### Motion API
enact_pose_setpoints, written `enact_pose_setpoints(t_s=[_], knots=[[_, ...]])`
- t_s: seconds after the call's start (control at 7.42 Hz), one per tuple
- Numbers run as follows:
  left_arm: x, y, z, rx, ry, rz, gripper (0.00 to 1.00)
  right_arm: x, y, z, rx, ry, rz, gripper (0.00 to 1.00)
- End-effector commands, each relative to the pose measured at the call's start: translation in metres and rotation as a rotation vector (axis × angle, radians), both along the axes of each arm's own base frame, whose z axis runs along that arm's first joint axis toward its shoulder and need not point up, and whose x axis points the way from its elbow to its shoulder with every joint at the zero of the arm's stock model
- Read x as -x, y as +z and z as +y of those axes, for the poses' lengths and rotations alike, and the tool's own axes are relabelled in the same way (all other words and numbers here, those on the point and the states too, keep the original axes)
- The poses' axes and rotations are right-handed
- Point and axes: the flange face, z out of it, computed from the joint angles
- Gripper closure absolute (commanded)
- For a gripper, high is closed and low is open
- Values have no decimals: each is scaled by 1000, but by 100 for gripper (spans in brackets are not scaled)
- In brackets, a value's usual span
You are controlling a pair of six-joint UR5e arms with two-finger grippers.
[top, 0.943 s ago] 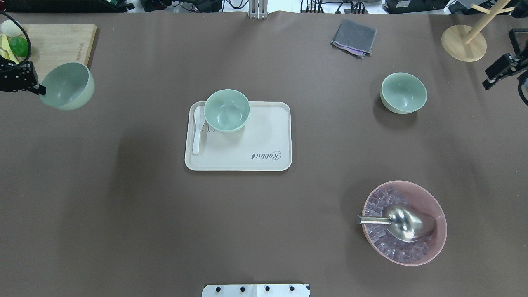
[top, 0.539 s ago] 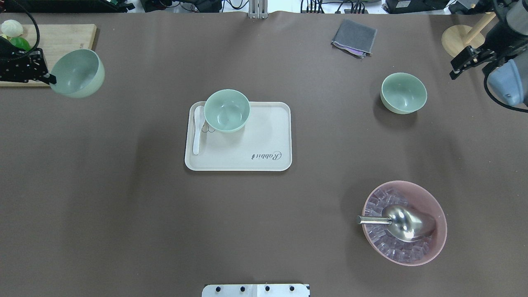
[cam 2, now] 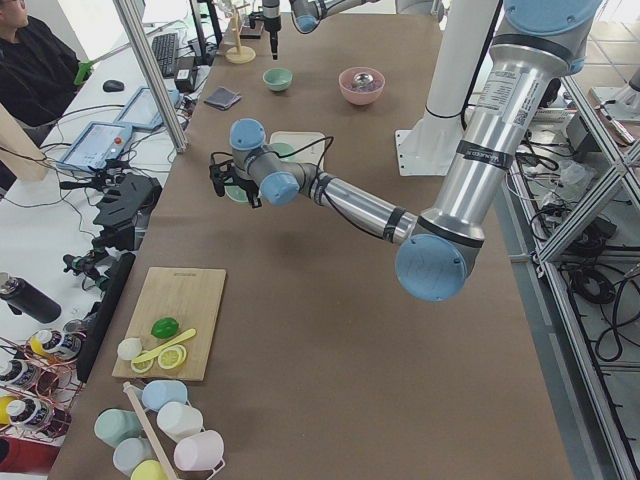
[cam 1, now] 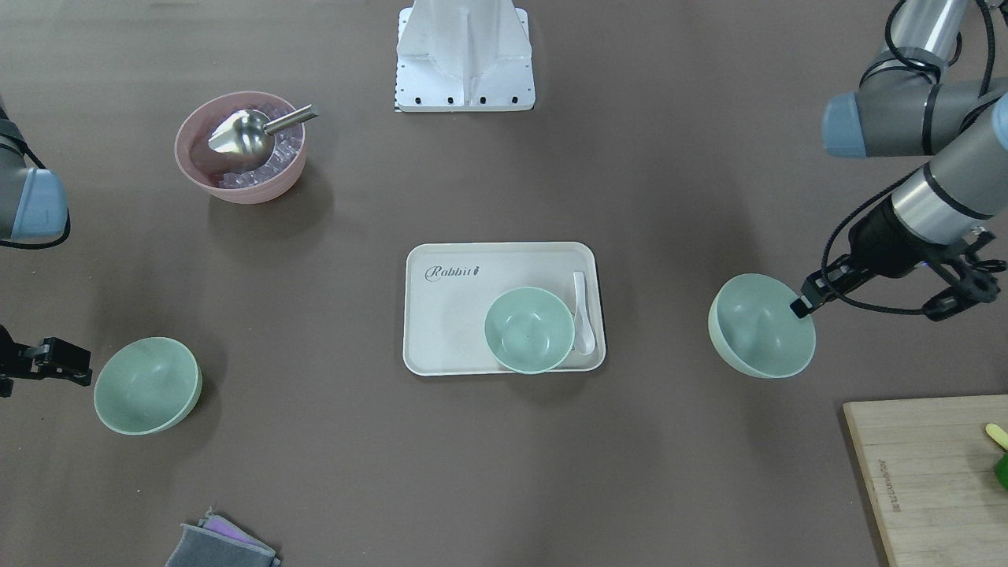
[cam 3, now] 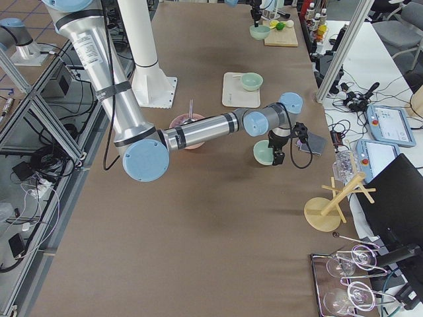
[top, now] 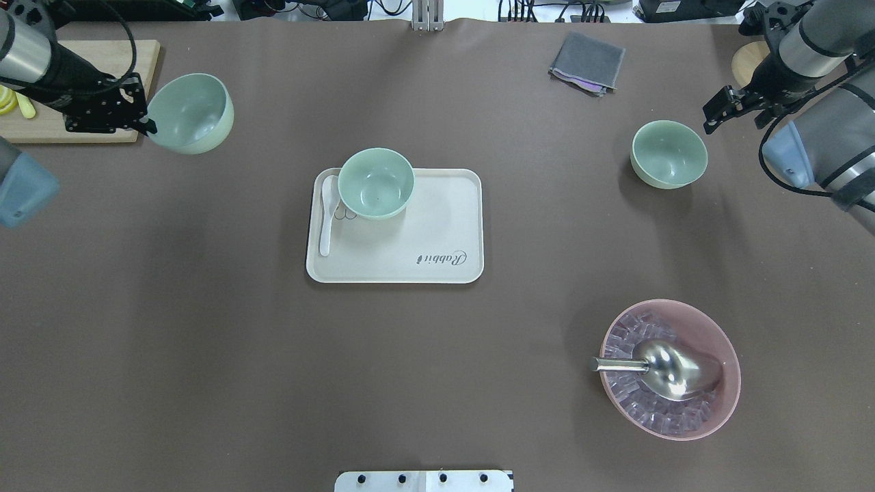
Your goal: Stack green bowls together
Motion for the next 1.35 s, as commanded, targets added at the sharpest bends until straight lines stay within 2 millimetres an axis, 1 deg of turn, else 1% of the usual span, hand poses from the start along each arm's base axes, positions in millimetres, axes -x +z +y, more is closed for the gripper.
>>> enact_pose_setpoints(t_s=[0.0,0.13,0.27,0.4,0.54,0.67,0.81,0.94,1.21], knots=[[-51,-59,-7,28,-3,-23,100,20,8,1,14,13,-10,1],[-60,-76,-9,38,-13,-17,100,27,15,2,11,5,-10,1],[-78,-92,-4,55,-7,-3,100,35,21,1,12,-4,-8,2],[-86,-95,-2,52,1,-4,100,40,25,2,17,-10,-3,3],[-88,-96,-2,48,-17,-12,100,43,27,2,19,-10,4,10],[-98,-100,2,45,-7,-12,100,45,27,3,41,9,2,21],[-102,-101,4,43,-9,-20,100,46,28,4,44,8,3,32],[-102,-101,4,48,-15,-20,100,50,29,6,45,2,3,47],[-102,-101,4,45,-15,-18,100,50,28,6,45,1,2,67]])
